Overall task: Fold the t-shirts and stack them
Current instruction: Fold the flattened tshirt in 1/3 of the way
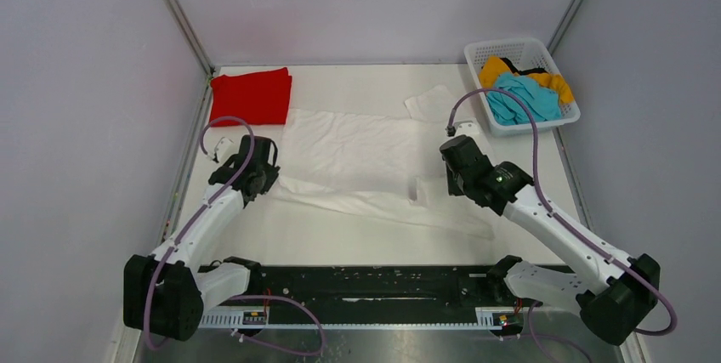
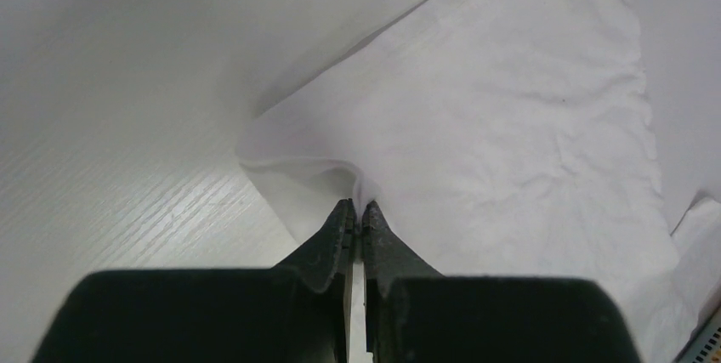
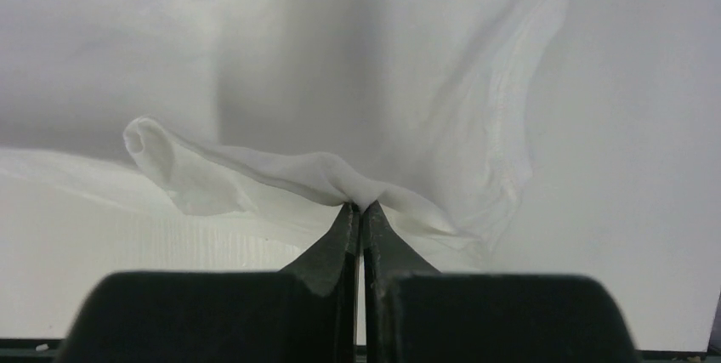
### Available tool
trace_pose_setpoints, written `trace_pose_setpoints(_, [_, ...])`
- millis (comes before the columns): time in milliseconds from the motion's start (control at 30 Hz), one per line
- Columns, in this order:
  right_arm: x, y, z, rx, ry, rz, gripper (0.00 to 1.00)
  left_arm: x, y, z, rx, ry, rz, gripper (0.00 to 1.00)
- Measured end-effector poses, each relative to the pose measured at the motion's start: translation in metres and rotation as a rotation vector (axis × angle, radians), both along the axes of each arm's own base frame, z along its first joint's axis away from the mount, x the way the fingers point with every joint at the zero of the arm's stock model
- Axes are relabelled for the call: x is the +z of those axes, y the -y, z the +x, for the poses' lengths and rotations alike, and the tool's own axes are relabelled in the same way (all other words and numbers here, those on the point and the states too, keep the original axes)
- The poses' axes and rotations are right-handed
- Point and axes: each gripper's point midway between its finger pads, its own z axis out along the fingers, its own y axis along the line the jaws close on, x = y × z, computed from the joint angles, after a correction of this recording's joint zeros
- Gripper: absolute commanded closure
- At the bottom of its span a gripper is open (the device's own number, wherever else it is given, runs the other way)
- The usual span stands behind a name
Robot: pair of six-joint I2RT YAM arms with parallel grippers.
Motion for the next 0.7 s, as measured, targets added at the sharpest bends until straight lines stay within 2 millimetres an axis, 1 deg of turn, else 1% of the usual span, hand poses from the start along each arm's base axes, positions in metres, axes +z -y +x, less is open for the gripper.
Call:
trace_pose_setpoints(133, [0.001, 0.006, 0.021, -0.027, 0.008, -0.021, 1.0, -0.003, 0.0, 0.016, 0.01, -0.016, 0.01, 1.0])
trace_pose_setpoints(300, [-0.007, 0.01, 0.05, -0.035, -0.004, -0.049, 1.0, -0.009, -0.003, 0.038, 0.034, -0.053, 0.029, 1.0])
trace_pose_setpoints(333, [-0.009, 0.01, 0.056, -0.033, -0.006, -0.056, 1.0, -0.011, -0.004, 0.043, 0.04, -0.061, 0.033, 0.99])
trace_pose_setpoints(367, [-0.013, 0.01, 0.064, -0.035, -0.01, -0.064, 0.98, -0.014, -0.005, 0.047, 0.046, -0.073, 0.038, 0.88])
trace_pose_setpoints(400, [-0.016, 0.011, 0.071, -0.039, -0.016, -0.072, 0.93, -0.017, -0.007, 0.051, 0.052, -0.085, 0.042, 0.63])
trace_pose_setpoints(433, [-0.02, 0.011, 0.08, -0.041, -0.024, -0.077, 0.75, -0.021, -0.008, 0.055, 0.055, -0.098, 0.048, 0.19])
trace_pose_setpoints(467, [-0.024, 0.011, 0.092, -0.047, -0.032, -0.083, 0.53, -0.024, -0.01, 0.06, 0.057, -0.112, 0.055, 0.03])
trace_pose_setpoints(500, [-0.029, 0.011, 0.103, -0.056, -0.04, -0.087, 0.44, -0.028, -0.011, 0.066, 0.059, -0.126, 0.061, 0.01])
trace_pose_setpoints(600, [-0.039, 0.015, 0.14, -0.08, -0.061, -0.13, 0.25, -0.032, -0.015, 0.088, 0.057, -0.146, 0.066, 0.01])
trace_pose_setpoints(633, [-0.041, 0.016, 0.151, -0.089, -0.061, -0.144, 0.16, -0.03, -0.016, 0.096, 0.05, -0.144, 0.065, 0.01])
trace_pose_setpoints(667, [-0.043, 0.016, 0.16, -0.099, -0.062, -0.157, 0.03, -0.027, -0.015, 0.102, 0.04, -0.137, 0.062, 0.01])
trace_pose_setpoints(700, [-0.044, 0.016, 0.167, -0.108, -0.061, -0.163, 0.01, -0.022, -0.015, 0.108, 0.027, -0.124, 0.057, 0.01])
